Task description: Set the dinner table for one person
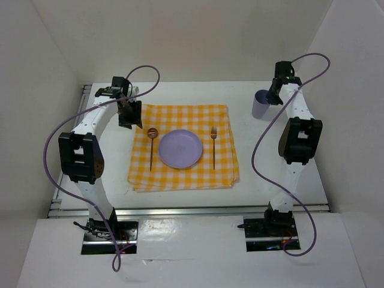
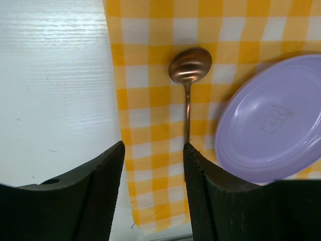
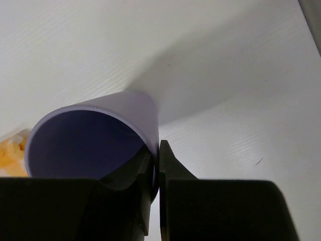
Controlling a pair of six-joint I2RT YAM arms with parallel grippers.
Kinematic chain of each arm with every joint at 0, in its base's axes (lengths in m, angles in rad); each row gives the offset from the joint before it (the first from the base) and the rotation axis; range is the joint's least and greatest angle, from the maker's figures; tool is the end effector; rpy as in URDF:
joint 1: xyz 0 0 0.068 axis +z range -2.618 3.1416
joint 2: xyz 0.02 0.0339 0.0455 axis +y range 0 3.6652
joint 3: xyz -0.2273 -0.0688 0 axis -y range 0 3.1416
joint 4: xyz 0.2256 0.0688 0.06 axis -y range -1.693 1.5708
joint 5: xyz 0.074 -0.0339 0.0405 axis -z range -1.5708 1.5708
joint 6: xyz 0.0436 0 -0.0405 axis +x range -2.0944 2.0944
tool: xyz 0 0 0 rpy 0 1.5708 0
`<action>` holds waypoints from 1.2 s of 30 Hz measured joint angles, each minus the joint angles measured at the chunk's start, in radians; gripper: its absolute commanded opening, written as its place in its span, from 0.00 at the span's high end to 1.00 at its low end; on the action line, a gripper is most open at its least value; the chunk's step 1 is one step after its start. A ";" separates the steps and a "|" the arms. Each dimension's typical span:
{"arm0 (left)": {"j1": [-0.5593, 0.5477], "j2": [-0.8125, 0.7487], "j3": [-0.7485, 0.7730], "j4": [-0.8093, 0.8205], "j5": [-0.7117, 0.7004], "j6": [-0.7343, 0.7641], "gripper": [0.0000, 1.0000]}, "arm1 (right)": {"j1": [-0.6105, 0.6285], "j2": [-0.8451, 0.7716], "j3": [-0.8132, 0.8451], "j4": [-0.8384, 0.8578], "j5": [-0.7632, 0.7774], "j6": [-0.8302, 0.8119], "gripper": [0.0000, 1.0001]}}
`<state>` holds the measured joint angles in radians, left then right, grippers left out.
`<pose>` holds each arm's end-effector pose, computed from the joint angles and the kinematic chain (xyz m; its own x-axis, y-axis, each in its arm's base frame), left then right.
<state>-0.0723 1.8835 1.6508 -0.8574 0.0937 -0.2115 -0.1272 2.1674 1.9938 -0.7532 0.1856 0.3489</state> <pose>0.3763 -0.0313 0.2320 -0.8888 -0.1452 -0.4347 -0.0731 0.9813 -0.1782 0.4458 -0.0651 0.2282 -0.6653 0.4238 -0.6147 0.4916 0.8683 0.0666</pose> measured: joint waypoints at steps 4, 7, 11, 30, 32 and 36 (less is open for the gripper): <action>0.020 -0.001 0.000 0.005 -0.013 0.000 0.42 | 0.114 -0.041 0.005 0.005 0.034 -0.032 1.00; 0.032 -0.004 0.000 0.006 -0.022 0.000 0.42 | 0.243 -0.051 0.029 0.010 0.035 -0.043 1.00; 0.042 -0.021 -0.008 0.008 -0.026 0.000 0.42 | 0.378 -0.050 0.036 0.009 0.018 -0.048 1.00; 0.055 -0.047 -0.042 0.014 -0.029 0.002 0.42 | 0.420 0.100 0.135 -0.011 -0.018 -0.048 1.00; 0.055 -0.047 -0.043 0.016 -0.030 0.003 0.42 | 0.420 0.105 0.137 -0.009 -0.021 -0.048 0.95; 0.055 -0.047 -0.051 0.016 -0.029 0.003 0.42 | 0.421 0.113 0.148 -0.010 -0.029 -0.047 0.76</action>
<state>-0.0177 1.8362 1.5993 -0.8413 0.0643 -0.2085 0.2935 2.2803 2.1418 -0.7635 0.1566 0.3019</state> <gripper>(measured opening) 0.580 0.166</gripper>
